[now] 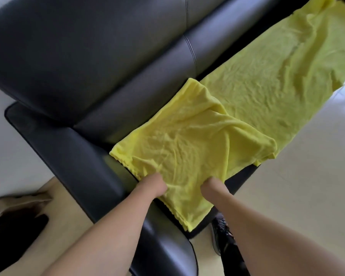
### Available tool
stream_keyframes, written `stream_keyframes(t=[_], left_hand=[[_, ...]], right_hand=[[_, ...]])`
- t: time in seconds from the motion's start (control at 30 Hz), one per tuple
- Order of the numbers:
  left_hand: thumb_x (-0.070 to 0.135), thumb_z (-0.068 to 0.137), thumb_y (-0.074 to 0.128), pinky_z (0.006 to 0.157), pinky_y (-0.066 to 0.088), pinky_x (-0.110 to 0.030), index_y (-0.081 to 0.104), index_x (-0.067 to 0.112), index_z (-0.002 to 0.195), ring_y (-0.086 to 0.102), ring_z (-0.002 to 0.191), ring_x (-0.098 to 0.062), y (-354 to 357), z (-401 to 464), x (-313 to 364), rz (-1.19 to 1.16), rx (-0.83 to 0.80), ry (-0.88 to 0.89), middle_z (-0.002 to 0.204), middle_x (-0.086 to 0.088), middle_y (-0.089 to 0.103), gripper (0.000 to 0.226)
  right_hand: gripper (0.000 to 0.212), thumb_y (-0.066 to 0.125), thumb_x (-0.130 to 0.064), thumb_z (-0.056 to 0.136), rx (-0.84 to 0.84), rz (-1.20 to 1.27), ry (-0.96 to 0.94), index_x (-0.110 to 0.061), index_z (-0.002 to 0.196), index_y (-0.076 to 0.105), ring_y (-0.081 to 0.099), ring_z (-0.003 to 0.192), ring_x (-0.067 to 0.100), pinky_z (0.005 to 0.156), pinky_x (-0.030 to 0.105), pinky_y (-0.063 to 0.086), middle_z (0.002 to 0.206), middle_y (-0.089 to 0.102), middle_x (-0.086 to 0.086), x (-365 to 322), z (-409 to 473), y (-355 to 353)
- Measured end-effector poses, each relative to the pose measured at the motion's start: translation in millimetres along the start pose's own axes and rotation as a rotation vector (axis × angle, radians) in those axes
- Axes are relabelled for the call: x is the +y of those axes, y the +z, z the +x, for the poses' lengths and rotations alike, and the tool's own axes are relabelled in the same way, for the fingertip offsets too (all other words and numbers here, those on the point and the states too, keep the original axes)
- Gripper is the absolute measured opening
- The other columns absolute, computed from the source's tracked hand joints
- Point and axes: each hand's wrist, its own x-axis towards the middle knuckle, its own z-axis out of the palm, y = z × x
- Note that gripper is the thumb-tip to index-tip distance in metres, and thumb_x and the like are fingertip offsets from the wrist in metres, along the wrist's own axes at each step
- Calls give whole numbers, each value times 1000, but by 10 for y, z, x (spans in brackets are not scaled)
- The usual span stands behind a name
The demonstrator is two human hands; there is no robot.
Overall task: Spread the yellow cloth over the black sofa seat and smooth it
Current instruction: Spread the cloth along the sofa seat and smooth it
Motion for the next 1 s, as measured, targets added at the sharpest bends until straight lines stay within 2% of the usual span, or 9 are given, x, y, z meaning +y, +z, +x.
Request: stream_keyframes(t=[0.1,0.17,0.23,0.37,0.5,0.63,0.73,0.9,1.0], left_hand=[[19,88,45,82,50,-34,58,12,94,60,94,-27,496,-181,264,-166,-45,87,102,-8,63,16],[19,88,44,83,48,-35,54,15,90,59,94,-26,890,-226,417,-178,-92,158,99,-6,61,11],[23,90,44,86,45,-35,54,14,101,56,106,-29,1225,-199,530,5,-105,203,112,-8,59,17],[50,85,58,92,41,-40,39,14,134,46,119,-30,1615,14,604,361,54,44,130,-9,45,64],[34,85,61,86,44,-37,41,8,132,50,111,-32,1762,190,618,427,129,-85,125,-10,42,57],[15,93,46,92,41,-38,48,6,130,49,114,-31,1809,198,641,519,131,-55,126,-11,46,38],[11,94,43,96,35,-39,55,10,125,50,114,-29,1805,180,607,616,121,-36,123,-11,53,33],[23,92,50,97,30,-38,61,21,117,49,113,-26,1743,152,577,670,-4,46,119,-5,59,27],[36,89,52,99,26,-39,59,21,122,42,119,-27,1646,110,594,735,-115,85,124,-5,56,37]], right_hand=[[15,38,-3,89,108,403,244,-9,76,43,40,61,18,55,25,38,74,43,5,240,250,-253],[6,44,-5,90,101,674,344,-6,91,50,45,70,20,71,31,45,91,48,9,377,475,-366],[24,56,-15,91,93,924,382,-6,113,52,54,86,23,87,39,49,107,52,13,501,686,-396],[48,70,-37,85,99,1240,409,-16,122,48,57,84,21,65,34,45,102,57,4,608,985,-359],[47,75,-30,83,164,1335,446,-17,123,55,62,84,28,49,32,44,111,64,6,569,1223,-394],[44,72,-25,85,160,1459,372,-20,126,57,60,83,27,51,32,45,115,63,5,507,1239,-438],[43,68,-25,85,152,1491,334,-21,127,56,61,86,27,59,38,49,116,61,4,497,1200,-439],[33,61,-23,92,138,1310,409,-15,123,57,59,106,28,93,43,50,109,61,2,653,1148,-473],[32,49,-17,97,188,1162,456,-8,127,52,54,102,25,87,36,46,90,49,4,795,1096,-563]])
